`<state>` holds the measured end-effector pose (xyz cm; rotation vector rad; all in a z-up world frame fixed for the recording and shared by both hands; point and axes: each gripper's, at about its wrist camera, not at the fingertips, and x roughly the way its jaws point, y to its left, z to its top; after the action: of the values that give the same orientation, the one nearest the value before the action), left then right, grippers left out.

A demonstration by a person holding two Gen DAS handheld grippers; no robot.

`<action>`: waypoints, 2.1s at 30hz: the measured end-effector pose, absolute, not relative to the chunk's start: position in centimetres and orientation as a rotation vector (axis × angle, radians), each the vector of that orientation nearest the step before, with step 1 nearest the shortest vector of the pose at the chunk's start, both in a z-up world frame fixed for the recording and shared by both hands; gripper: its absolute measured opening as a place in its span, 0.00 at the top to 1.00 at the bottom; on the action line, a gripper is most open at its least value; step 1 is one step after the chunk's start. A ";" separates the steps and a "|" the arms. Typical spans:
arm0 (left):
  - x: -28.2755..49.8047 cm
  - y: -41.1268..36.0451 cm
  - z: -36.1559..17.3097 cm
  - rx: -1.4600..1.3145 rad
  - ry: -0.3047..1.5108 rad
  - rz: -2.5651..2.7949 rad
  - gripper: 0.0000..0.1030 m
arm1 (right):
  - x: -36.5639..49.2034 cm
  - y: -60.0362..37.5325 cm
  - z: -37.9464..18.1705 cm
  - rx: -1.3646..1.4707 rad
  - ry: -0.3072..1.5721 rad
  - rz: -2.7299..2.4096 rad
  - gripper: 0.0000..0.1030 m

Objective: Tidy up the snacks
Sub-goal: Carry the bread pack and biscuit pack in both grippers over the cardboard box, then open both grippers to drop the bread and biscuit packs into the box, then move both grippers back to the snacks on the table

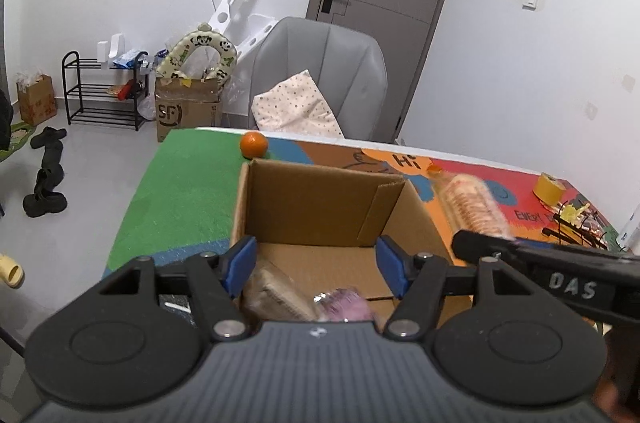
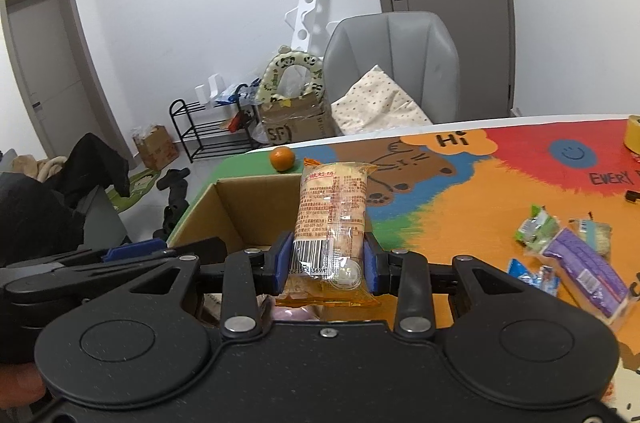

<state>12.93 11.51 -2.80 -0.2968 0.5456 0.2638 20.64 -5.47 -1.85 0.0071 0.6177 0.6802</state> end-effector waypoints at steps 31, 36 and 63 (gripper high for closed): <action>13.9 8.5 -3.1 -0.258 0.574 0.239 0.13 | 21.4 -12.6 -3.3 0.096 0.655 0.591 0.38; 14.3 7.2 -3.3 -0.255 0.573 0.214 0.12 | 21.4 -14.7 -3.4 0.104 0.643 0.556 0.29; 16.8 -1.3 -3.9 -0.212 0.589 0.026 0.12 | 21.4 -24.6 -4.6 0.139 0.660 0.368 0.24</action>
<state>16.77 -1.32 -3.91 -0.2124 0.5888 0.0262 21.44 -24.64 -4.58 0.1393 0.6601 0.3679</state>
